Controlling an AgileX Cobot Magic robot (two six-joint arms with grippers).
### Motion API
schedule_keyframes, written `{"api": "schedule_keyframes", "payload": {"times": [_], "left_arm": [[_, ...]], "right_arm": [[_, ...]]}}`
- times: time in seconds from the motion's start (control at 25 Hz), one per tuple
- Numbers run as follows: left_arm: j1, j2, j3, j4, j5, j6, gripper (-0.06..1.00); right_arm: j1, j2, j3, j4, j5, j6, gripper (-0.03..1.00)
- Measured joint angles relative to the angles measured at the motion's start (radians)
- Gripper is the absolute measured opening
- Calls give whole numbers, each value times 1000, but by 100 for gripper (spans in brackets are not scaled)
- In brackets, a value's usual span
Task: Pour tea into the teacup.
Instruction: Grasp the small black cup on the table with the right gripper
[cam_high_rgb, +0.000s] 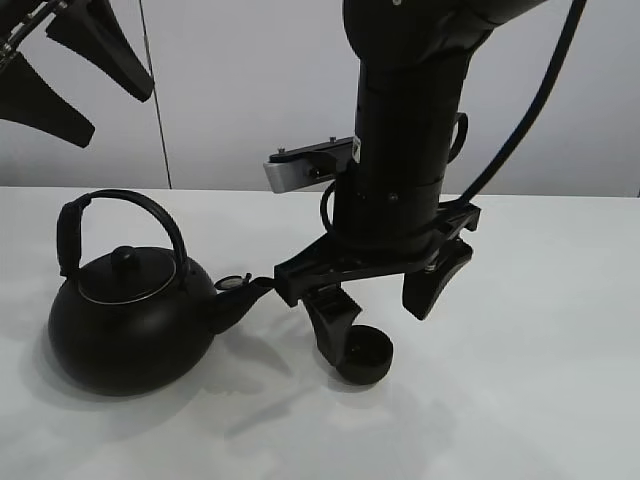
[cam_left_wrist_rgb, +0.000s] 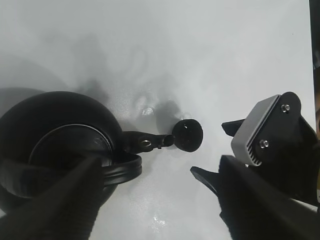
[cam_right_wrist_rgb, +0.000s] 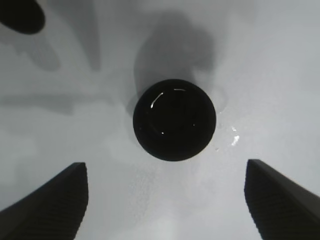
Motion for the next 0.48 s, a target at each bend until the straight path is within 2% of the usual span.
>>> {"api": "schedule_keyframes", "payload": {"times": [0.48], "left_arm": [[0, 0, 0, 0, 0, 0, 48]], "right_arm": [[-7, 70, 3, -20, -88, 30, 59]]}}
